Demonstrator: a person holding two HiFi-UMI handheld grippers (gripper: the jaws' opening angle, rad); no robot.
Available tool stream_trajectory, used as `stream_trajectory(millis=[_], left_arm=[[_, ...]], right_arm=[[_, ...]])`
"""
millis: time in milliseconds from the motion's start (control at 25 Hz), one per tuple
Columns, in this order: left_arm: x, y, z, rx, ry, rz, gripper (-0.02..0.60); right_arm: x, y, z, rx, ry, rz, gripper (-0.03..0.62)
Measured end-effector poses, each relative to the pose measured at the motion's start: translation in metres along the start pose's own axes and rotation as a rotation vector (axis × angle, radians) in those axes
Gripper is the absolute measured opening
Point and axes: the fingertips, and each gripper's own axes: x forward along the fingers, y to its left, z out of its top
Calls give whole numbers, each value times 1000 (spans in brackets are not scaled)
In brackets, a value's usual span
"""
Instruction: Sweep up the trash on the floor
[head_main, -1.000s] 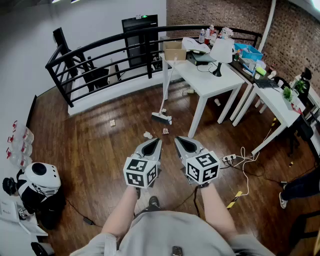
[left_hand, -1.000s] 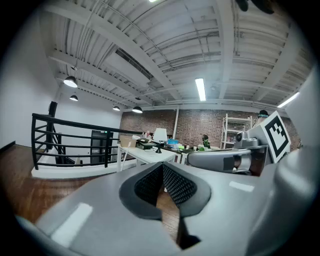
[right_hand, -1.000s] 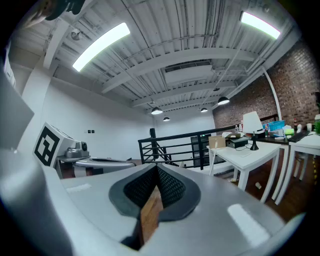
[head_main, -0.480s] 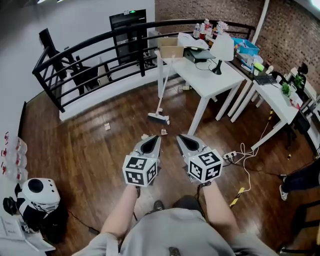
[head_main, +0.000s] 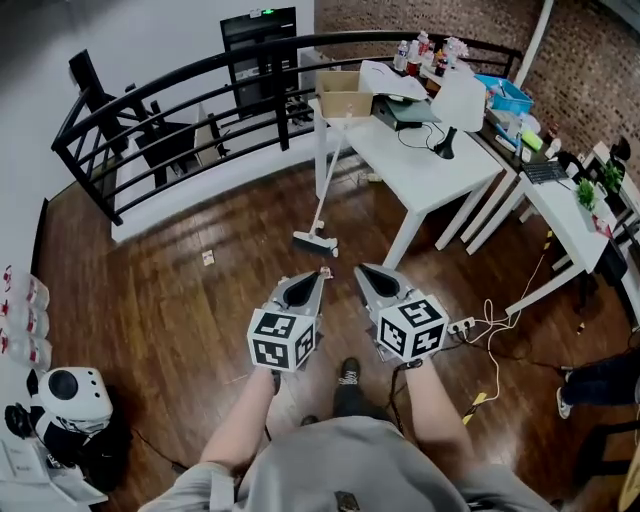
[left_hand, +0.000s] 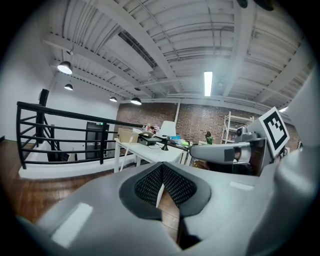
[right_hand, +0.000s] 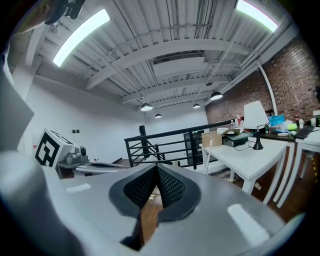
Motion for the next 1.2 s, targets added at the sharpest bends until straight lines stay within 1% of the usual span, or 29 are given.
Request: stream_trajectory(millis=[80, 280, 440, 560, 760, 920, 1040, 1200], left_arm=[[32, 9, 10, 6, -3, 15, 8], [103, 34, 37, -4, -9, 83, 8], [140, 59, 56, 3, -10, 126, 8], [159, 79, 61, 2, 9, 158, 8], [204, 104, 74, 14, 12, 148, 8], [252, 132, 83, 13, 7, 120, 8], [288, 158, 89, 4, 5, 102, 8], [330, 206, 101, 3, 5, 78, 8]], right_arm=[[20, -28, 13, -5, -5, 20, 0], [67, -88, 42, -18, 6, 97, 0], [100, -125, 61, -27, 8, 140, 0], [122, -144, 61, -16, 19, 159, 0], [165, -177, 67, 4, 26, 158, 0], [205, -211, 76, -9, 38, 125, 0], [237, -238, 79, -16, 64, 90, 0], [292, -264, 92, -30, 94, 48, 0]])
